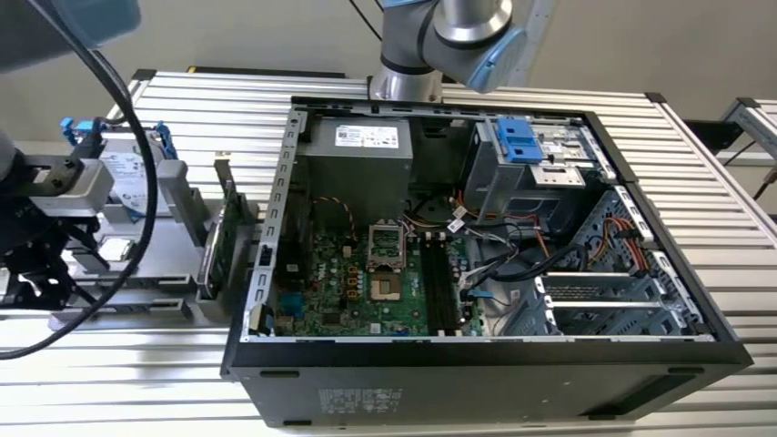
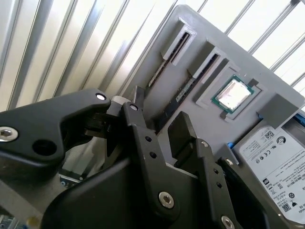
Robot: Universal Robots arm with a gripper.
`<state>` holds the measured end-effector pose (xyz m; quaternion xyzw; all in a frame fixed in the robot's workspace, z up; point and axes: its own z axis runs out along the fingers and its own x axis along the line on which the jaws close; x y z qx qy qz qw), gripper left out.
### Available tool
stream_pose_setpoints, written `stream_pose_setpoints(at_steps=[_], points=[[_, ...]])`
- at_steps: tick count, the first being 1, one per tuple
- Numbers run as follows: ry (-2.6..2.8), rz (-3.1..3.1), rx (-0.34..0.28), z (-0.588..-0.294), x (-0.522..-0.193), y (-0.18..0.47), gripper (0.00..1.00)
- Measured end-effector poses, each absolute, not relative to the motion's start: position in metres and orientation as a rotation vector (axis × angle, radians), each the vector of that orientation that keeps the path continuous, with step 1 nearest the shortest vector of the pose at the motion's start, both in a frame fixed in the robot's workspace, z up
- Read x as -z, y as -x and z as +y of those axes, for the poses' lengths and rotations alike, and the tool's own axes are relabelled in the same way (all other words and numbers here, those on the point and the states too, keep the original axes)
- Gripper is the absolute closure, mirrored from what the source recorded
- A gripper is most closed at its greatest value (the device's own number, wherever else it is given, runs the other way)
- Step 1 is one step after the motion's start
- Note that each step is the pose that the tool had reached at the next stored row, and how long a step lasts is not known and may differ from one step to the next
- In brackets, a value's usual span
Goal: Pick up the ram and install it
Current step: 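Pick up the ram and move it above insertion slot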
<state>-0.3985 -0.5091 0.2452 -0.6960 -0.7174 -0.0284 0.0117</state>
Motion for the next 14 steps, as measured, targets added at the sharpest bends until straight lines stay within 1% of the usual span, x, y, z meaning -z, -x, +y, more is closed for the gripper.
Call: stream_pose_setpoints(at_steps=[14], points=[[2.163, -2.244, 0.088, -0.511, -0.224, 0.398, 0.00]])
